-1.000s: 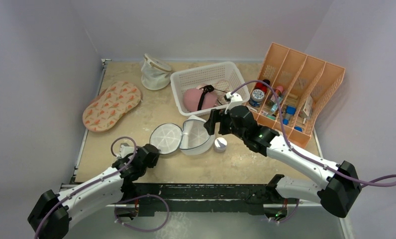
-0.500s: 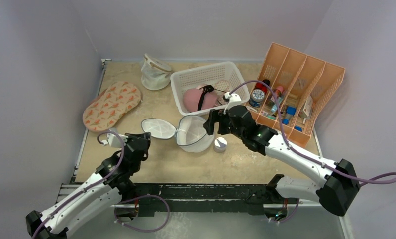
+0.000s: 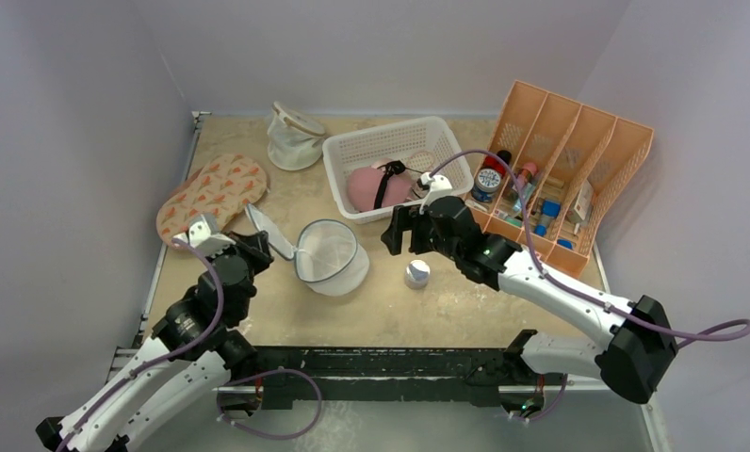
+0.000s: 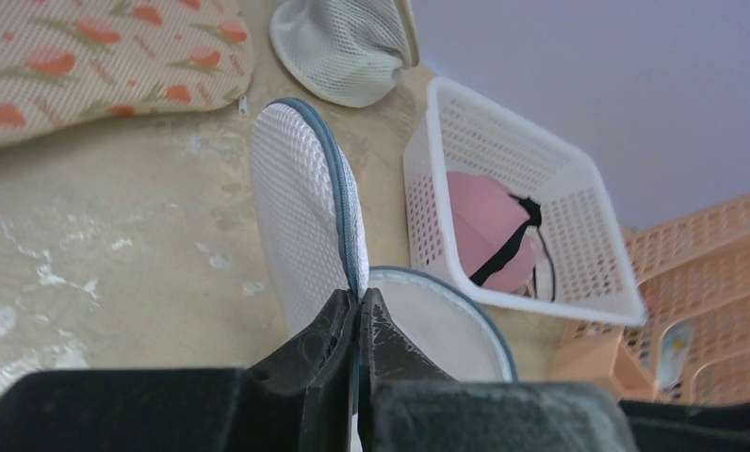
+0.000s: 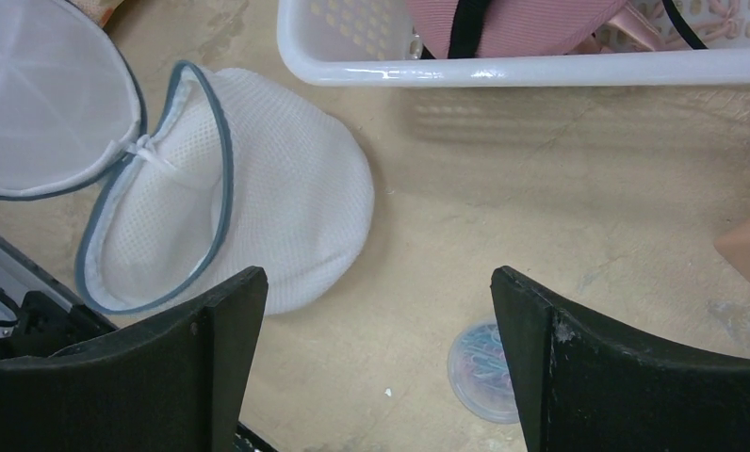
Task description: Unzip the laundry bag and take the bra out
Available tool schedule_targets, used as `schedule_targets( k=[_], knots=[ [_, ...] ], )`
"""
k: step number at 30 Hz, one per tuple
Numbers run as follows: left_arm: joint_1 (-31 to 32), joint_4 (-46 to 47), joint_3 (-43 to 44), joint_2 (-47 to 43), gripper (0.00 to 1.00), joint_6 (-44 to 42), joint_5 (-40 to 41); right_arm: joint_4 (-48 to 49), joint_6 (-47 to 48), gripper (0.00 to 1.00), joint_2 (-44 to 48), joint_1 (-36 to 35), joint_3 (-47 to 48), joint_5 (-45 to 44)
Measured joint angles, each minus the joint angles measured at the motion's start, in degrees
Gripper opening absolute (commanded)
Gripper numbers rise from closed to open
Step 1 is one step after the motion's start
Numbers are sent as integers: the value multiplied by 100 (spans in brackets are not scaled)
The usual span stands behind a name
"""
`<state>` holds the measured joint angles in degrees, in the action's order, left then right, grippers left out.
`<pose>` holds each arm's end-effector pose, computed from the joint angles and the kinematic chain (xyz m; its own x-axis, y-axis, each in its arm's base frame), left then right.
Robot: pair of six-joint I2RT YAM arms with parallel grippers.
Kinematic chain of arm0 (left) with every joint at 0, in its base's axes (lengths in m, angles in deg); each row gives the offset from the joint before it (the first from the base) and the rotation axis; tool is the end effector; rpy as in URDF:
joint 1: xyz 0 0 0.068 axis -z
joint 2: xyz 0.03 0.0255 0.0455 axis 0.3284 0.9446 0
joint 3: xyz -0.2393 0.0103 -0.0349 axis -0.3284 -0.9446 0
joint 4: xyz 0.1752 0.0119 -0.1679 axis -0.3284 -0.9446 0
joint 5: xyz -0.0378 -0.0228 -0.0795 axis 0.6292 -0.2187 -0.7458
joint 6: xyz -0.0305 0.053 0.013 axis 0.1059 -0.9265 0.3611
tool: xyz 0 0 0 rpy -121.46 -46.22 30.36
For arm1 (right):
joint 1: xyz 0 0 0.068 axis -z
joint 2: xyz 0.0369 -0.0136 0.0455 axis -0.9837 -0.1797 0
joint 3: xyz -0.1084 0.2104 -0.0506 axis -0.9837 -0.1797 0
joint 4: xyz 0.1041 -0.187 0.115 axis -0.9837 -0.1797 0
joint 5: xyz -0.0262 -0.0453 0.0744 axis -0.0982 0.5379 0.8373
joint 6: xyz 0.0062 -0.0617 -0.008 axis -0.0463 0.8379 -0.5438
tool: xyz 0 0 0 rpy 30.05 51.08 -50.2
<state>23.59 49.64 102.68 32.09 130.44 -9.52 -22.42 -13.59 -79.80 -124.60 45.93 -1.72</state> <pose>0.1120 -0.0557 0.2696 -0.0846 -0.6666 -0.7406 -0.2184 0.7376 -0.6389 0.1985 0.1890 0.2623 -0.5583 0.1780 -0.8103 -0.3750 0.8171 0.4379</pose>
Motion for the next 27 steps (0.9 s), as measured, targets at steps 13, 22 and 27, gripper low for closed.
schedule_targets(
  k=[13,22,27],
  knots=[
    [0,697,704,1759,0,-3163,-2210,216,-382,100,-557,400,815,1685],
    [0,940,704,1814,0,-4120,-3322,348,-1163,91,-1565,857,2135,2887],
    [0,992,704,1904,0,-4295,-3598,446,-1499,89,-2374,723,2680,3257]
  ],
)
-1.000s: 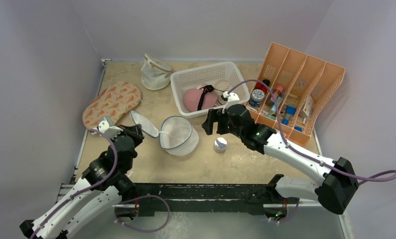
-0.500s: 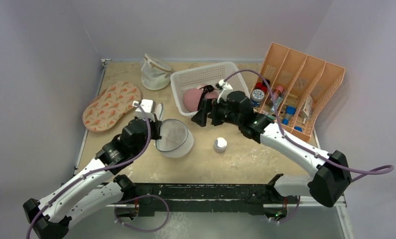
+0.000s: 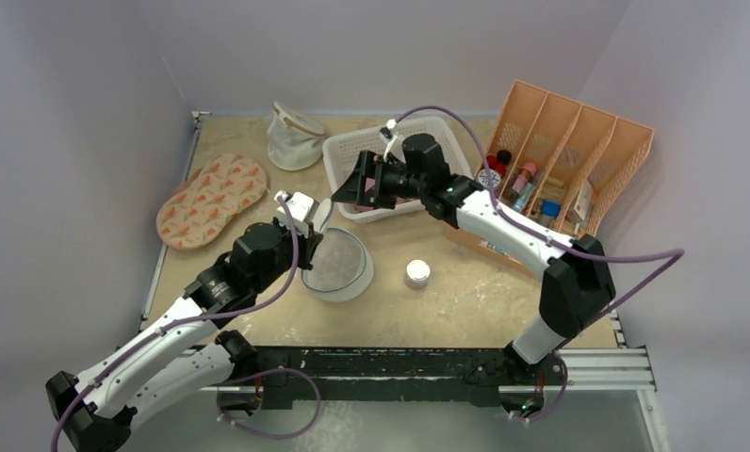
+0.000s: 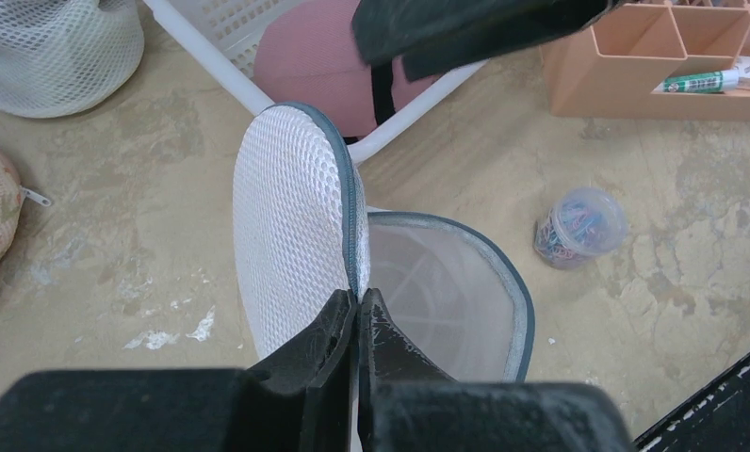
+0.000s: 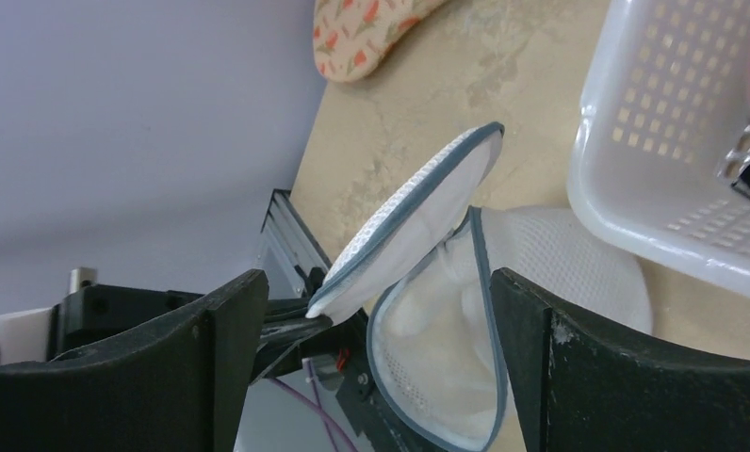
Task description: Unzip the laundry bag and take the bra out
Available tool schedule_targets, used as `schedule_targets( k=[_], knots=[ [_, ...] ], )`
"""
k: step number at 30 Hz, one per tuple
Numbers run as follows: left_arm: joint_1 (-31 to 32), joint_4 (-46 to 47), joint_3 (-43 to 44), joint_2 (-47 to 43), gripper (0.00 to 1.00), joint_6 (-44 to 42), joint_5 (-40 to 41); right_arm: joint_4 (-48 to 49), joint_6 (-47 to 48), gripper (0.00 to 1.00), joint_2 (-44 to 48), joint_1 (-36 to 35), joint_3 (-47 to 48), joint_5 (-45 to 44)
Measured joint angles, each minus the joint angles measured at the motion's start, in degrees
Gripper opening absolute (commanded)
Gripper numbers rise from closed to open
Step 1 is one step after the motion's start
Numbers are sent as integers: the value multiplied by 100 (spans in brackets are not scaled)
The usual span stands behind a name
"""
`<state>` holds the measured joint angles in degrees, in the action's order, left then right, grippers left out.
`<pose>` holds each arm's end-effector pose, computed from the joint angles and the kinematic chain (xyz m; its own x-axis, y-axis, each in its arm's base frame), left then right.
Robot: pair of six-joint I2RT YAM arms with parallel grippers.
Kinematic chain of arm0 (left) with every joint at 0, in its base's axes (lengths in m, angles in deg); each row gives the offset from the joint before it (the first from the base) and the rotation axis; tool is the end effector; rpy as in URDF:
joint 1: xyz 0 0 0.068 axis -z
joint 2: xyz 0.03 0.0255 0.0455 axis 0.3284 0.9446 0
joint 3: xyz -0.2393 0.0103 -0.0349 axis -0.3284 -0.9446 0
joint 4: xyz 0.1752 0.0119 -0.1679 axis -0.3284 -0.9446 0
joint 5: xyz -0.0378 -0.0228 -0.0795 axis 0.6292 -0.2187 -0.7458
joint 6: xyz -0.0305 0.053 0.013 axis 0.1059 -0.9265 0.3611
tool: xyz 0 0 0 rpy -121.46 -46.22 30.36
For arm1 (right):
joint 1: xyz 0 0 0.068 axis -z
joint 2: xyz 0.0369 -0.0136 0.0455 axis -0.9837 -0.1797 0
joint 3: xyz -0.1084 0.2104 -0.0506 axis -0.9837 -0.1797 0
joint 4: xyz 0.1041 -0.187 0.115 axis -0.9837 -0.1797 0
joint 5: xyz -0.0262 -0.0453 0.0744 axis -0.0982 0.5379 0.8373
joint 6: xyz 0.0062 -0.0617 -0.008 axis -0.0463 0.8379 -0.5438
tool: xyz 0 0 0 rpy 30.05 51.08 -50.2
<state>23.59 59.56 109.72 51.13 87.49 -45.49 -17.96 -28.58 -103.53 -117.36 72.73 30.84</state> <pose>0.1457 -0.1217 0.2792 -0.3503 0.0617 -0.9346 0.4654 0.8774 -0.1165 0.2803 0.2419 0.3090 -0.7826 0.2295 -0.5787 -0.4455 0.4428 0.7781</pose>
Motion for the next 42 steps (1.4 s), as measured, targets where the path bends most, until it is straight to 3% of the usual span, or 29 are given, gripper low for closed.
schedule_targets(
  k=[7,11,17,21,23,30,42],
  knots=[
    [0,-2,0,-2,0,-48,-136,0,-334,77,-439,-341,0,50],
    [0,-2,0,-46,0,-52,-177,136,-485,65,-549,-474,0,50],
    [0,-11,0,-66,1,-63,-254,341,-632,32,-728,-498,-2,72],
    [0,-96,4,-68,30,-46,-247,396,-678,16,-769,-498,-2,181],
    [0,-166,39,-63,39,2,-247,452,-664,10,-769,-498,-7,225],
    [0,-321,424,-24,48,420,-439,612,-452,0,-520,-498,-546,555],
    [0,-387,498,31,58,1633,-221,715,-118,2,149,-498,-1392,785]
  ],
)
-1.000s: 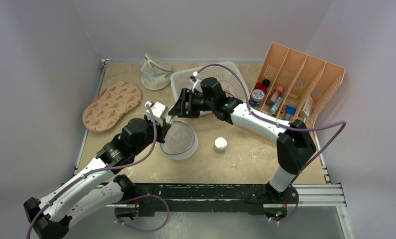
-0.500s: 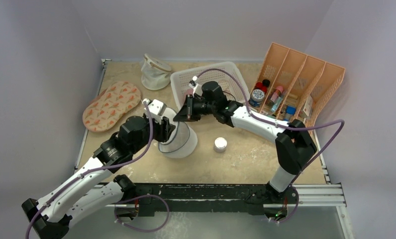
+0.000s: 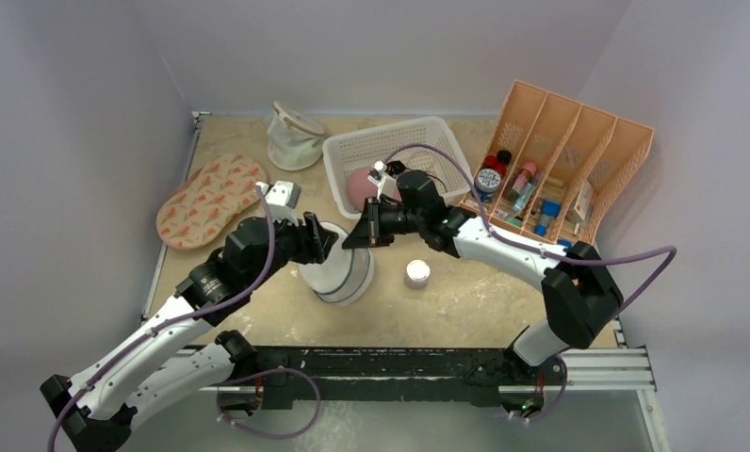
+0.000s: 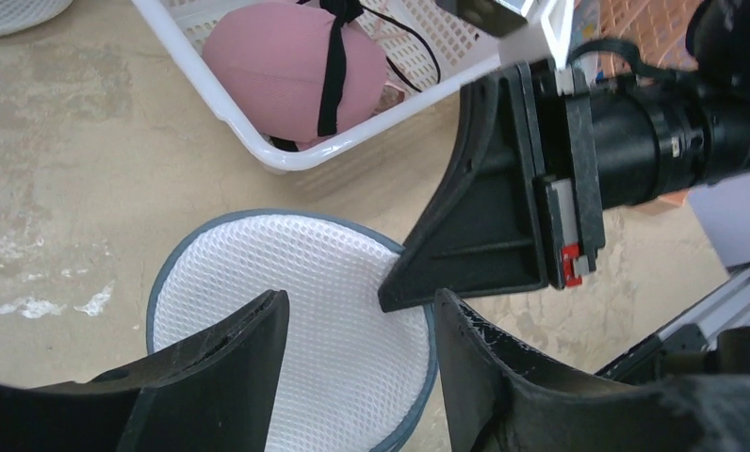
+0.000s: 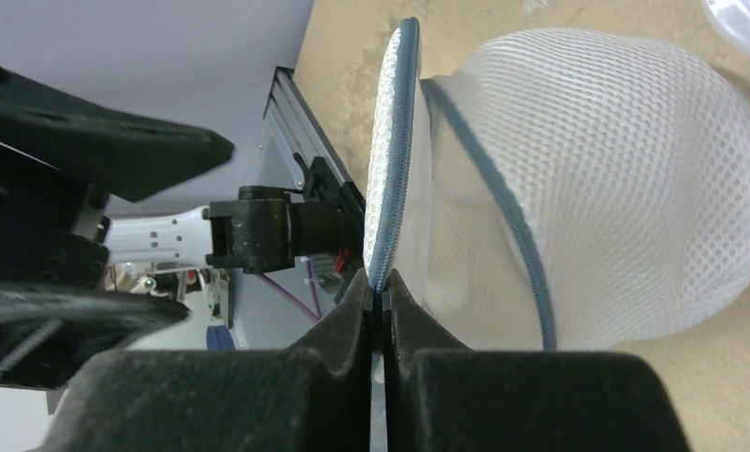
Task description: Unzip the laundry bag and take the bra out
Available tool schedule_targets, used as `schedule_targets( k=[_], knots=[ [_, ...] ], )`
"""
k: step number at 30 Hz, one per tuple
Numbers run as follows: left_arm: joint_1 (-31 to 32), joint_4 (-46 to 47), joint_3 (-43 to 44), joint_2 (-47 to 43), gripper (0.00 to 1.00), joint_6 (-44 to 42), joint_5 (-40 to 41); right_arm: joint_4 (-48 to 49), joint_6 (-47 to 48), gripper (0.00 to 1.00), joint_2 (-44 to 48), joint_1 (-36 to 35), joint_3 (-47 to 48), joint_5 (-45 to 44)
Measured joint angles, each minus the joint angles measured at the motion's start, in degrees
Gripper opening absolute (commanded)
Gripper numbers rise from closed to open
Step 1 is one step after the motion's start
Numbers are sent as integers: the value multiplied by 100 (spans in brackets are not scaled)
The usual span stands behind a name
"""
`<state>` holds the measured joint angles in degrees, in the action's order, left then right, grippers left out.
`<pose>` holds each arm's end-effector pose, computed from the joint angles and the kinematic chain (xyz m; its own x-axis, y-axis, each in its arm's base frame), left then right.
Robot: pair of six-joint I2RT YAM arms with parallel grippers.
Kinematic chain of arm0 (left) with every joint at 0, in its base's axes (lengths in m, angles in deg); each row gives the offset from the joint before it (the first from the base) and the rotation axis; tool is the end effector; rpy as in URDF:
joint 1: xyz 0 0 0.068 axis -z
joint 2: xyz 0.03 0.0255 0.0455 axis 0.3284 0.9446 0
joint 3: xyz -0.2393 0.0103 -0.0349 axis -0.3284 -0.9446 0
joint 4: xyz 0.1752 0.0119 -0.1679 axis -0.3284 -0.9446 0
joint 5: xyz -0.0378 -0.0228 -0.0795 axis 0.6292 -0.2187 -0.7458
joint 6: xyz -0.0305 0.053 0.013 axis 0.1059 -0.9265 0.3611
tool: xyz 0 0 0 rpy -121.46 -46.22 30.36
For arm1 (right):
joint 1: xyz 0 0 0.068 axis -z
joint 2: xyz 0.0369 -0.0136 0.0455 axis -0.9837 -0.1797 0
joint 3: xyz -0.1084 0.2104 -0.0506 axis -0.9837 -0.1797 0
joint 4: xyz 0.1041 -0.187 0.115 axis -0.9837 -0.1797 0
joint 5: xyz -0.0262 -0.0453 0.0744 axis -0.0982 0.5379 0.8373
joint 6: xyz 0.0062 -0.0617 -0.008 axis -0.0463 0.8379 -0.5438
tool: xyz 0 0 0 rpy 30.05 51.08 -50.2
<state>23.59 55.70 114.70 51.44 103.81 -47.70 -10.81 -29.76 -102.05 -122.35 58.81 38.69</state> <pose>0.1422 -0.1209 0.3000 -0.4724 -0.1867 -0.8614 0.3797 0.8388 -0.3901 0.2405 0.2568 0.2497 -0.8740 0.0428 -0.4841 -0.4373 0.3651 0.8219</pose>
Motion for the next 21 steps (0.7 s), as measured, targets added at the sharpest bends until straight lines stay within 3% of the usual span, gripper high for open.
schedule_targets(
  k=[12,21],
  knots=[
    [0,223,0,133,62,1003,409,232,286,8,39,103,-811,-122],
    [0,221,0,157,63,1235,435,697,654,17,-590,153,-1047,-247]
  ],
)
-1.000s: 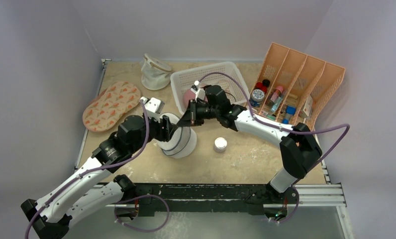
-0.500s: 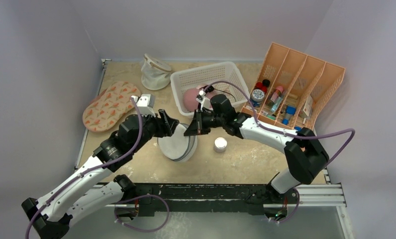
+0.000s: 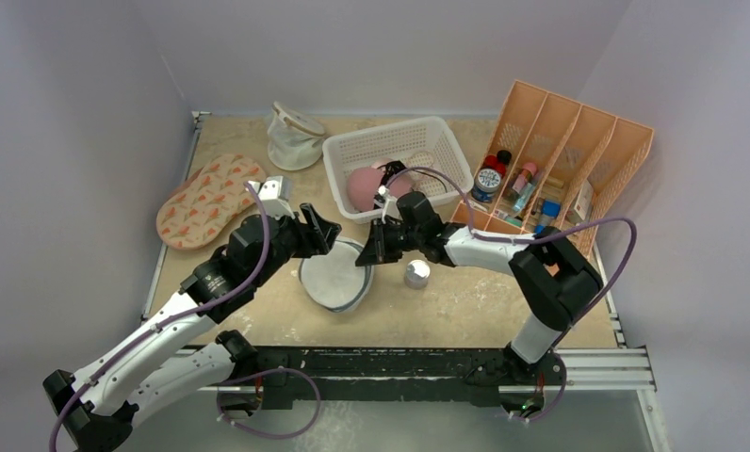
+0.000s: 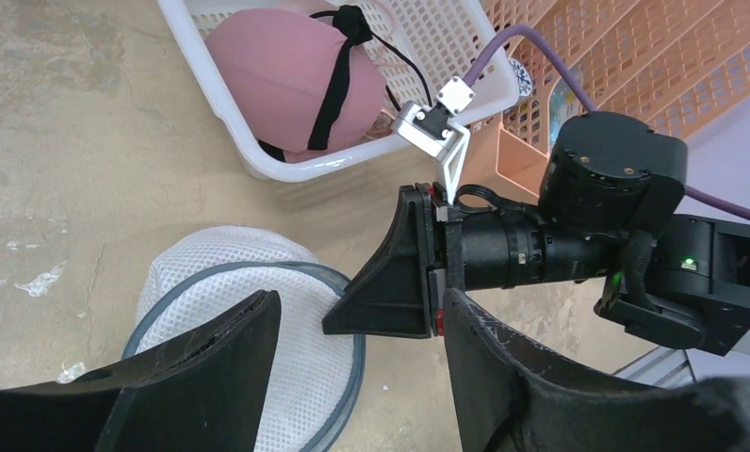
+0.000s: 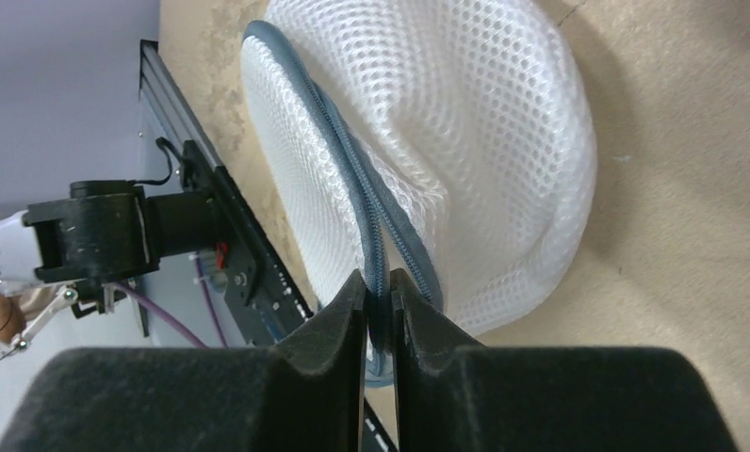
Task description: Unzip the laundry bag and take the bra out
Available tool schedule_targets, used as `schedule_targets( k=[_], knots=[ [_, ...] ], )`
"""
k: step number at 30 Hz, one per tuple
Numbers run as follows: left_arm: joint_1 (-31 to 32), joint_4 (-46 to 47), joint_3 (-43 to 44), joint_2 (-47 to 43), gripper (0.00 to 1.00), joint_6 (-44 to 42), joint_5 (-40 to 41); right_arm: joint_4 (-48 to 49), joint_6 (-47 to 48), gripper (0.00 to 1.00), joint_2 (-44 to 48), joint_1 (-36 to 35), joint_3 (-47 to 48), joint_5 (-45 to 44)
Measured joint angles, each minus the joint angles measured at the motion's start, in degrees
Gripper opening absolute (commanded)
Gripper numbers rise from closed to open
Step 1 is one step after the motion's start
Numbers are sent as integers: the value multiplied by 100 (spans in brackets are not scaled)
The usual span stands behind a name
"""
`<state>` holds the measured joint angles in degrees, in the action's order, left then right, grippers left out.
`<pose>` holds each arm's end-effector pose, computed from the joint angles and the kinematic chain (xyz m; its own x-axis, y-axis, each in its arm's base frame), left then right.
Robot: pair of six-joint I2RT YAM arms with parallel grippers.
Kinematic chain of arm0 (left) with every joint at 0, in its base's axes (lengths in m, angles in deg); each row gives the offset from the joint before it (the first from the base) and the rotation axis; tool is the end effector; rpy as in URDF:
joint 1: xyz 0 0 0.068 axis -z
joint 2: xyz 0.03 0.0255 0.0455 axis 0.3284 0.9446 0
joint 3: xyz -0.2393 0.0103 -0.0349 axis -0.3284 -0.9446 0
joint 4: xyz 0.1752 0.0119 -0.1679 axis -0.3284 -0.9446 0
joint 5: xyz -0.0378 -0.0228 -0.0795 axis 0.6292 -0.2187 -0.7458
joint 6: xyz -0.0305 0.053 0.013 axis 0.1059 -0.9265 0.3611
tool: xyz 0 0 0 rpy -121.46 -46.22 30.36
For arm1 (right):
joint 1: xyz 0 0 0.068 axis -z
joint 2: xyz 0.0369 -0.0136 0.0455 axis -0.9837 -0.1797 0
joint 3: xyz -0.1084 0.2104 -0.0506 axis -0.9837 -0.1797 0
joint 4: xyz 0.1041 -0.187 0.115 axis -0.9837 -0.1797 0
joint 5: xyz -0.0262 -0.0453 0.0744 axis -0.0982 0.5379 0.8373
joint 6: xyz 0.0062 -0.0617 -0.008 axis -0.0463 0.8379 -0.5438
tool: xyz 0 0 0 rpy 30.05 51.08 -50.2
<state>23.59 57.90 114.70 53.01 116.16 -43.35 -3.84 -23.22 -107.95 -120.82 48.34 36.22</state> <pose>0.1490 -0.1224 0.2999 -0.4966 -0.3910 -0.7749 0.2268 0.8033 -0.5507 0.2424 0.2437 0.1698 -0.8767 -0.0087 -0.4809 -0.4221 0.4932 0.7606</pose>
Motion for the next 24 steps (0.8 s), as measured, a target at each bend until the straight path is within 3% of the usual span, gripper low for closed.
schedule_targets(
  k=[7,15,24],
  knots=[
    [0,-4,0,0,64,125,15,411,127,18,-424,0,-2,-50],
    [0,-11,0,2,66,149,138,658,125,39,-542,0,-39,-79],
    [0,-13,0,173,69,245,378,455,293,53,2,4,-118,-345]
  ],
)
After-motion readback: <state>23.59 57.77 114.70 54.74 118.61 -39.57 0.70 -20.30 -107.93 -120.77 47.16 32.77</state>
